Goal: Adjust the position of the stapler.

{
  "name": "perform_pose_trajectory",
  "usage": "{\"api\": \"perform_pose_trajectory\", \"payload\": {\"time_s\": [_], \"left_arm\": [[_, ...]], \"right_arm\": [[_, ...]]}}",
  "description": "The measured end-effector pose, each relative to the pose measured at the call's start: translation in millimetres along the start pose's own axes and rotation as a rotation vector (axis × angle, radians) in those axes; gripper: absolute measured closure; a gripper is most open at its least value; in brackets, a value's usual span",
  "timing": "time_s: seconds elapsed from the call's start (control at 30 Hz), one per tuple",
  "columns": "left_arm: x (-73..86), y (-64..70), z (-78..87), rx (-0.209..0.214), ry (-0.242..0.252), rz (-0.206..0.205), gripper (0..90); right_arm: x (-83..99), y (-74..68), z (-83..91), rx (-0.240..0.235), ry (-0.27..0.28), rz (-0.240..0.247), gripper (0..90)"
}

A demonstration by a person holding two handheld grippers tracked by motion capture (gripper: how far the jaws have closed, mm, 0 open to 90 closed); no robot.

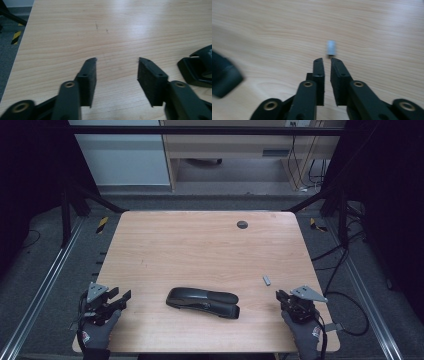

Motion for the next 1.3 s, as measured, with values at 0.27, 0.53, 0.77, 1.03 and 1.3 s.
{"api": "perform_pose_trajectory", "payload": {"time_s": [0.27, 0.53, 0.77, 1.03, 1.3], "left_arm": [[-10.8, 17.7, 2.9, 0.031, 0.008, -0.048, 76.8], [-29.3, 42.2, -11.8, 0.073, 0.005, -0.117, 89.6], [-44.5, 79.0, -39.1, 0.129, -0.027, -0.200, 89.7], [-51.8, 115.4, -68.7, 0.193, -0.079, -0.264, 89.7], [-45.3, 130.9, -84.1, 0.236, -0.125, -0.290, 89.7]], "right_arm": [[-1.2, -47.6, -2.4, -0.163, -0.014, 0.050, 90.0], [5.1, -90.1, -6.7, -0.277, -0.040, 0.079, 90.0], [9.0, -108.1, -8.3, -0.332, -0.051, 0.100, 90.0], [18.0, -122.1, -11.1, -0.367, -0.079, 0.108, 90.0], [20.5, -122.2, -13.0, -0.367, -0.087, 0.111, 90.0]]}}
Point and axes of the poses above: each handheld gripper's, and its own axes: z roughly backward along the jaws, x roughly out of its underside, y roughly to its right, the point moved 8 cm from there along -z, roughly forward along the jaws
